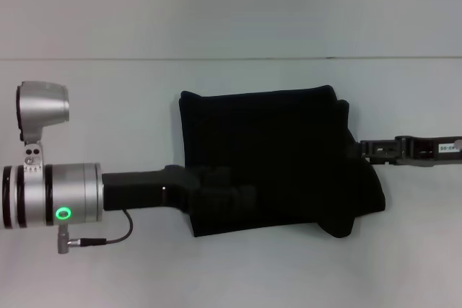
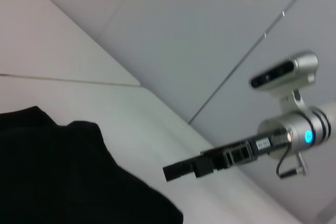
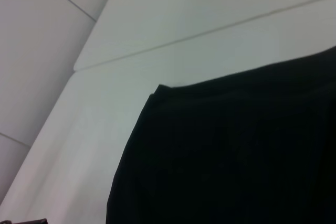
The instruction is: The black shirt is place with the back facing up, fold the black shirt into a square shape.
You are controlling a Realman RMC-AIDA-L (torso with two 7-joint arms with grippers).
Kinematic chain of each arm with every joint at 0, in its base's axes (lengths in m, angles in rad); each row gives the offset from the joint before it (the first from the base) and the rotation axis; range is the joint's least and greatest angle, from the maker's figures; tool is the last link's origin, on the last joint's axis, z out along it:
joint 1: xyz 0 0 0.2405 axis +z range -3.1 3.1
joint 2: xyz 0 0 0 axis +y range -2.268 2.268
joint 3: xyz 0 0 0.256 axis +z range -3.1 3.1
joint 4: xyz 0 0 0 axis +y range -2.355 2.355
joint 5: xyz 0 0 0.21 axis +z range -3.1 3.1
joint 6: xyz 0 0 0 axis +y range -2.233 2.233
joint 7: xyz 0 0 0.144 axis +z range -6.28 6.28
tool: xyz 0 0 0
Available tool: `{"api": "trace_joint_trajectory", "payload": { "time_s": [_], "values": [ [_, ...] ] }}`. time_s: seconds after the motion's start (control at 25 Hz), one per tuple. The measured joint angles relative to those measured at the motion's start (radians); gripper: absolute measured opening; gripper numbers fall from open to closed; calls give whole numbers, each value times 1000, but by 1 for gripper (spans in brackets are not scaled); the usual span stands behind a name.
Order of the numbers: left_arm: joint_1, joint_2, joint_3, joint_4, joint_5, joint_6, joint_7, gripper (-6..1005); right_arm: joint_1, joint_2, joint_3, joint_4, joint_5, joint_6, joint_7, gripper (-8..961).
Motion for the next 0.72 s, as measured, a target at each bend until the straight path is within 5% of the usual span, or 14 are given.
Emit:
{"api": "trace_joint_trajectory", "payload": {
  "time_s": [0.36, 0.72],
  "values": [
    [-7, 1, 10, 6, 41, 14, 70, 949, 34, 7, -14, 62, -31, 78, 5, 928],
    [-11, 3, 11, 9, 41, 1, 74, 949, 55, 36, -16, 68, -36, 135, 3, 928]
  ]
}}
